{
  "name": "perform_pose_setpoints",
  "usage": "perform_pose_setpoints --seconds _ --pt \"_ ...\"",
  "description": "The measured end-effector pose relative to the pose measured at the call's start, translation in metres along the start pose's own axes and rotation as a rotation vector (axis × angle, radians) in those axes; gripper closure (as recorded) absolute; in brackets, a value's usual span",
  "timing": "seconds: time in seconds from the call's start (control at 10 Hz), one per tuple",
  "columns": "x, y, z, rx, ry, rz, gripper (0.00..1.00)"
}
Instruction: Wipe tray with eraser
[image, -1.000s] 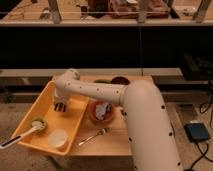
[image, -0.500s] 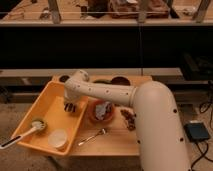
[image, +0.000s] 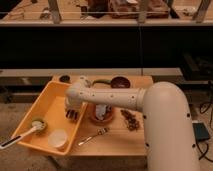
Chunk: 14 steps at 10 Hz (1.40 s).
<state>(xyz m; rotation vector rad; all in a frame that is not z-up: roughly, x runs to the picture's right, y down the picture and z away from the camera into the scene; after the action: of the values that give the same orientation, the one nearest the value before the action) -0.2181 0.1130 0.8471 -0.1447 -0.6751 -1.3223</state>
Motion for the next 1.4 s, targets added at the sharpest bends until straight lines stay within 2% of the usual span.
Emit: perform_pose_setpoints --seconds 0.2,0.5,0.7,0.9,1.0,1.3,1.4 --pt "-0.015 -0.029 -0.003 0.007 -0.013 -0.058 1.0" --pt "-0.039 -0.07 0.019 0.024 -0.038 -0.12 1.0" --pt "-0.04 -0.096 0.027 0.038 -0.034 -0.15 1.0" --pt "-0.024 -0.104 0.028 0.037 -0.018 -0.15 1.0" --pt "-0.006 -0.102 0.031 0.033 -0.011 -0.137 1.0" --pt "0.029 -0.089 0.045 -0.011 -0.002 -0.056 1.0" --pt "0.037 -0.075 0.045 -0.025 0.003 0.002 1.0"
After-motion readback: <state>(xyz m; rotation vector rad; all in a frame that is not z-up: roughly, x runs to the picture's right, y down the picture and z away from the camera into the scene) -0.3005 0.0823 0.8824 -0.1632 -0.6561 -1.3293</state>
